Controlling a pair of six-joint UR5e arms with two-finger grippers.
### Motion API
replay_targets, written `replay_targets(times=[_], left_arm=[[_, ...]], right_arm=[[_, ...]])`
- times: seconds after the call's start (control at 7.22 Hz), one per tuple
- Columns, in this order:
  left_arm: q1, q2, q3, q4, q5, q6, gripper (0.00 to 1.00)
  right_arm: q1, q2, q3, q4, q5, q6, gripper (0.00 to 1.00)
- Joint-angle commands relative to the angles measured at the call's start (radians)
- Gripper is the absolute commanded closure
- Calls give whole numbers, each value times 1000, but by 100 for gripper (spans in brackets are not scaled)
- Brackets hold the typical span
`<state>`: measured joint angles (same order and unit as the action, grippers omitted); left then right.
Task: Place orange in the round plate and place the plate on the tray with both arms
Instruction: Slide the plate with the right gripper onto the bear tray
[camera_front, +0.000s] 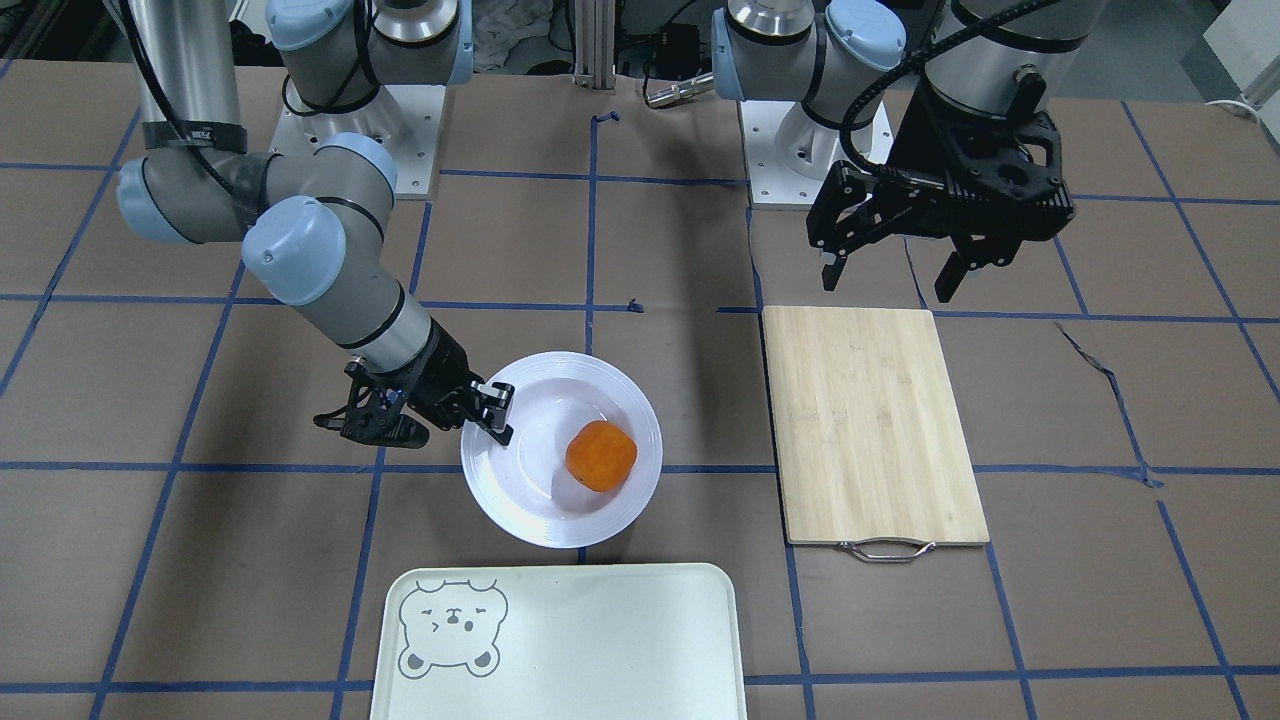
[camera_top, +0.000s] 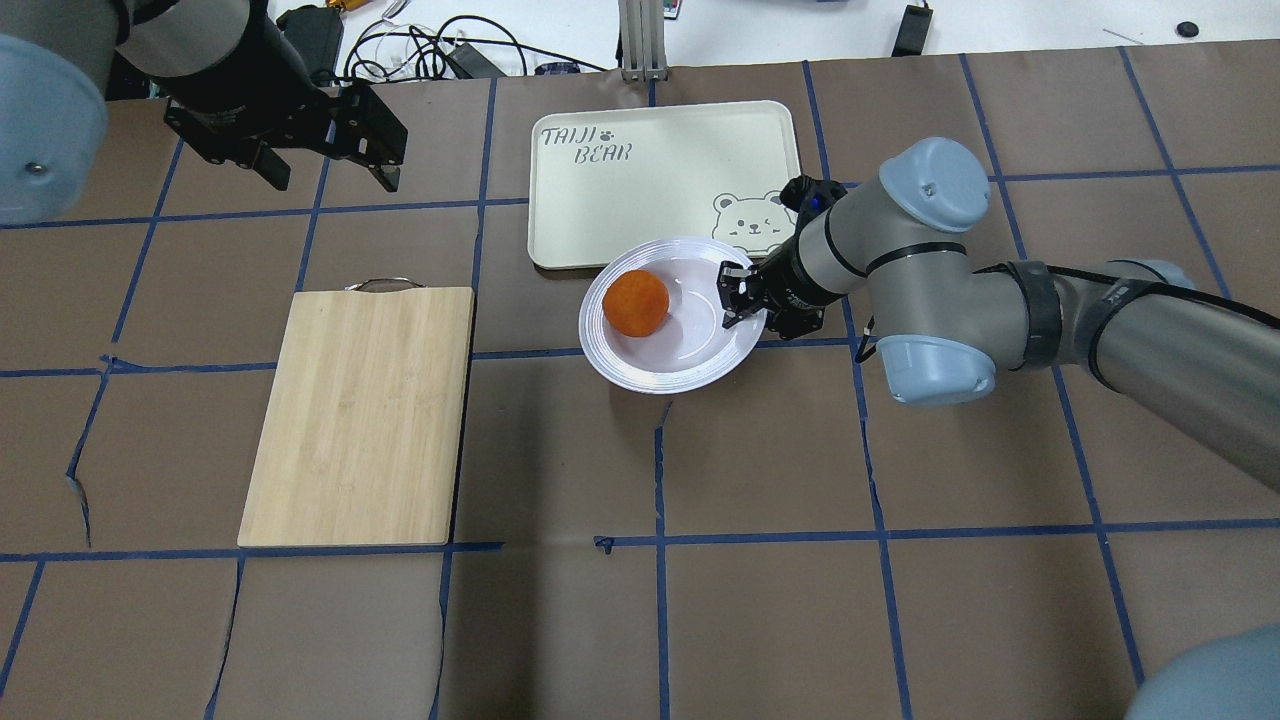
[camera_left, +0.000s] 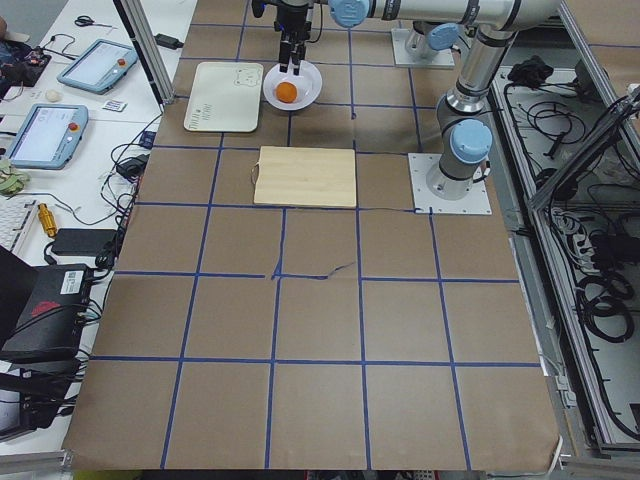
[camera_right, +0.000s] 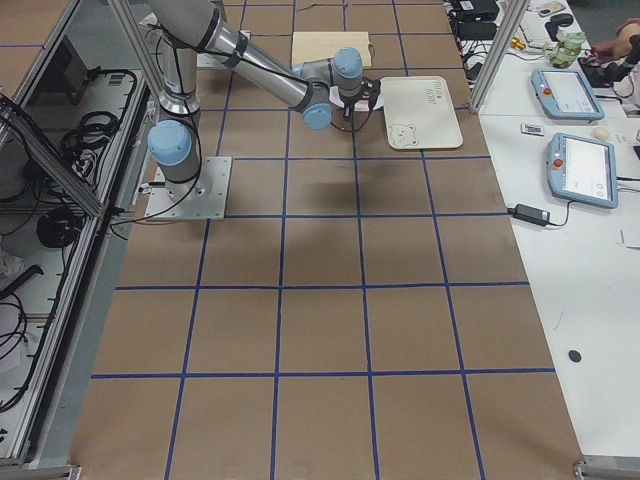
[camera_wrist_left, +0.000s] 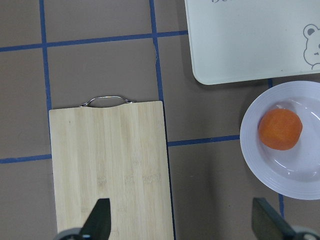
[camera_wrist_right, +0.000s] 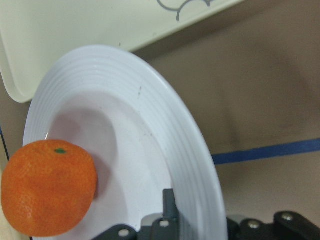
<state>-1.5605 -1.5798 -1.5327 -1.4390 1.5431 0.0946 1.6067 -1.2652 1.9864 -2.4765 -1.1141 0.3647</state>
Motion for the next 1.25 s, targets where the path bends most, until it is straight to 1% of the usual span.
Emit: replay_targets(times=[0.0,0.42,0.55,0.69,1.11], left_arm=[[0,3,5,-3,2,1,0],[-1,1,2,0,2,-1,0],[-1,1,-3,3,3,-1,0],[-1,1,-3,3,3,0,0],[-1,1,-3,6,2,-3,0]], right_arm=[[-40,26,-114,2,31,-1,100],[-40,298,-442,4,39,2,100],[-40,369,-505,-2,45,2,100],[-39,394,-517,-7,74,3,100],[-34,449,-520,-42,73,2,100]])
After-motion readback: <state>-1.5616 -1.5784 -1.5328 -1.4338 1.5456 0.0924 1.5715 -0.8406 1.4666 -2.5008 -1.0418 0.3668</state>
